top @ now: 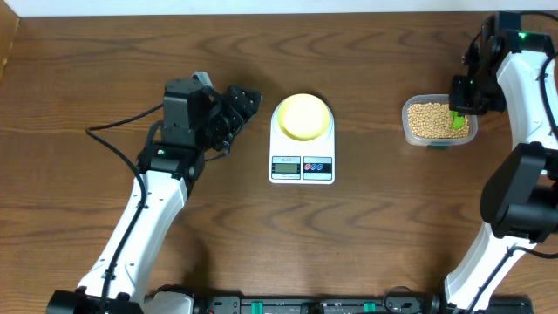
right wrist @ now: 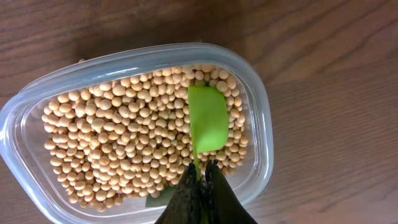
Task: Scoop item into bowl and weigh 50g on scale
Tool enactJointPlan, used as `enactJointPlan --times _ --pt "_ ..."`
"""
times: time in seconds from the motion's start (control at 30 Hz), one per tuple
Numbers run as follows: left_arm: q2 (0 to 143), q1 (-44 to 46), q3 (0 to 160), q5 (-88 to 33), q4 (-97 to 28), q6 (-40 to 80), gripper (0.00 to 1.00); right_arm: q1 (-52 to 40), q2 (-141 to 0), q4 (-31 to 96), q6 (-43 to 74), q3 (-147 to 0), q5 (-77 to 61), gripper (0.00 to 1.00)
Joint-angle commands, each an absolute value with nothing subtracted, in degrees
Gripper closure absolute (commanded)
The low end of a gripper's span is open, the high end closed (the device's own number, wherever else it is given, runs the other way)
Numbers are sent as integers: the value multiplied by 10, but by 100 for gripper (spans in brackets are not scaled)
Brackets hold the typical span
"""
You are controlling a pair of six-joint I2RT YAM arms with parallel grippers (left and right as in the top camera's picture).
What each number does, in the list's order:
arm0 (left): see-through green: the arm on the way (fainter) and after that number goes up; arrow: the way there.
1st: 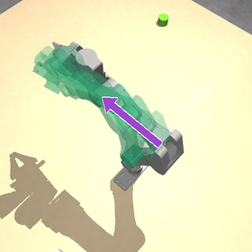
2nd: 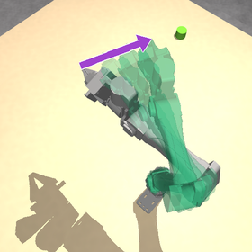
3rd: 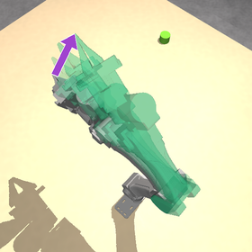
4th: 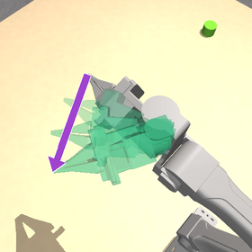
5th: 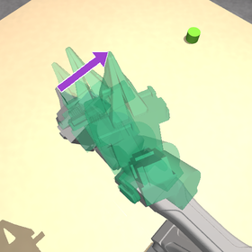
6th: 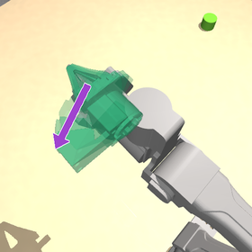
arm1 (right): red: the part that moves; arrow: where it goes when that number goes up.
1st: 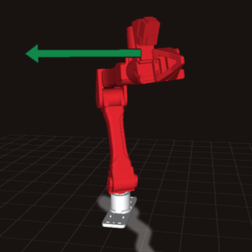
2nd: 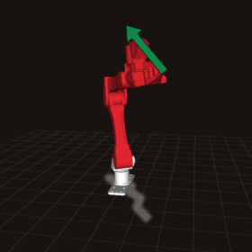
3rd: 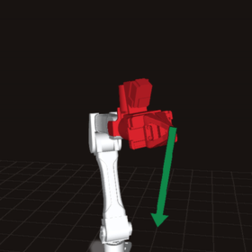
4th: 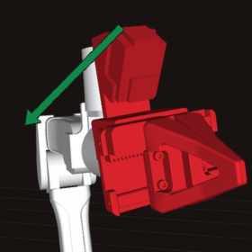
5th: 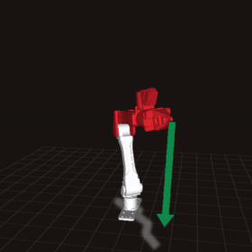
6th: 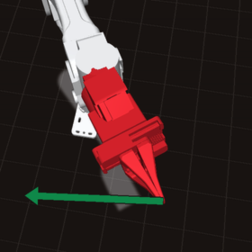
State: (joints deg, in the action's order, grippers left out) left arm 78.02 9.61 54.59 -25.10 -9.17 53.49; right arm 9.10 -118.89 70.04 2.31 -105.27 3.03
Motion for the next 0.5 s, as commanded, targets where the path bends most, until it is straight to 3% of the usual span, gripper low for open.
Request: enactJointPlan --times 0.0,0.47 --pt "778 97 550 -243 -98 520 20 95 -1201 697 21 -1057 41 99" --pt "778 97 550 -238 -111 486 21 95 -1201 633 21 -989 37 97"
